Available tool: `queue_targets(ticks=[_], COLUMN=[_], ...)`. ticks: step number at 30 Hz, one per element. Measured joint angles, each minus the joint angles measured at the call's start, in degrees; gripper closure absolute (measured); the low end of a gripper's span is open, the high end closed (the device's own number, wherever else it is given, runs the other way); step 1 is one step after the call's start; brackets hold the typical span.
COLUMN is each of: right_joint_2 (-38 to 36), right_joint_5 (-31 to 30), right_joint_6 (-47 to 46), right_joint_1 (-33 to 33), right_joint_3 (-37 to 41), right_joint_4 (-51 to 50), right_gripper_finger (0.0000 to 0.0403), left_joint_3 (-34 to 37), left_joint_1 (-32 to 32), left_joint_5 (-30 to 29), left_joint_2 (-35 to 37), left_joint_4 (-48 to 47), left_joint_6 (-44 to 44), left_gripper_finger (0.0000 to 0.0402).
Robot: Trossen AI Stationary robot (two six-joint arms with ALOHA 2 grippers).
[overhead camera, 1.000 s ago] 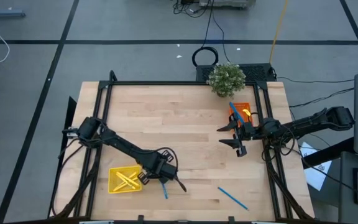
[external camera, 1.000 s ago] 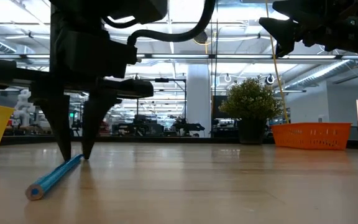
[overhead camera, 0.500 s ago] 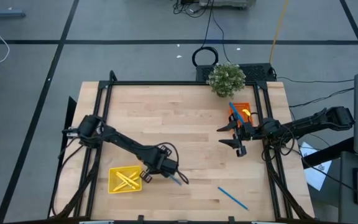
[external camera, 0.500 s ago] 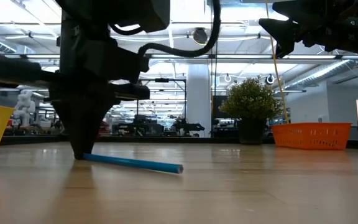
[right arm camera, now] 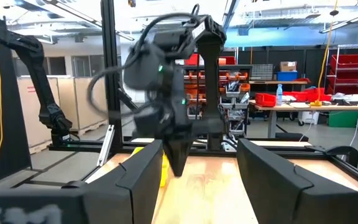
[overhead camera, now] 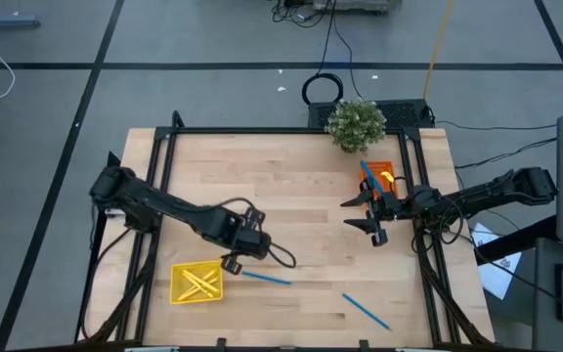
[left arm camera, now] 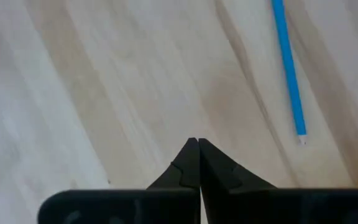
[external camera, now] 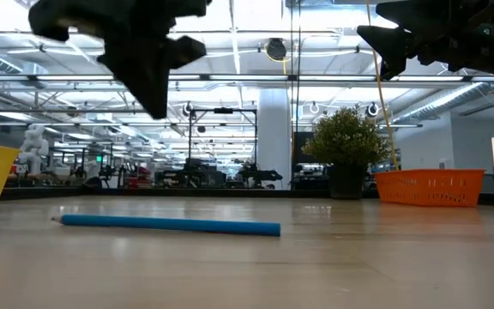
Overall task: Sort pens & pencils
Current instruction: Put the left blue pencil into the orange bin
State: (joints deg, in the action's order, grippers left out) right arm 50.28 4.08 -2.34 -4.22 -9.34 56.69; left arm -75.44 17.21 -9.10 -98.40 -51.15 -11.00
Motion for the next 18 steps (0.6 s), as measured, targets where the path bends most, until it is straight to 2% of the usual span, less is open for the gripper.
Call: queue_targets(ticks=[4,8,13,18], right_joint_2=[-0.02,-0.02,-0.02,-0.02], right_joint_5=[0.00,0.00,0.00,-0.01], right_joint_6=[0.00,0.00,0.00,0.01], right_joint_1=[-0.01,0.00,0.00,0.00], right_joint_3=[0.00,0.00,0.00,0.00], right_joint_4=[0.00,0.00,0.01,0.00], right_gripper_finger=[0.0204,0.0204,0.0204,0.0204], left_joint_3=[-0.02,0.69,3.47,4.18], left_joint_1=[-0.02,1.81,4.80,8.18], left_joint_5=[2.63,4.58,6.48,8.49], left_joint_2=[1.84,1.26,-2.59,-8.46], left_joint_4=[-0.03,0.62,0.80,1.97], left_joint_6=[7.91,16.85,26.26,29.76], left_gripper_finger=[0.0400,0.0375,0.0307,0.0234])
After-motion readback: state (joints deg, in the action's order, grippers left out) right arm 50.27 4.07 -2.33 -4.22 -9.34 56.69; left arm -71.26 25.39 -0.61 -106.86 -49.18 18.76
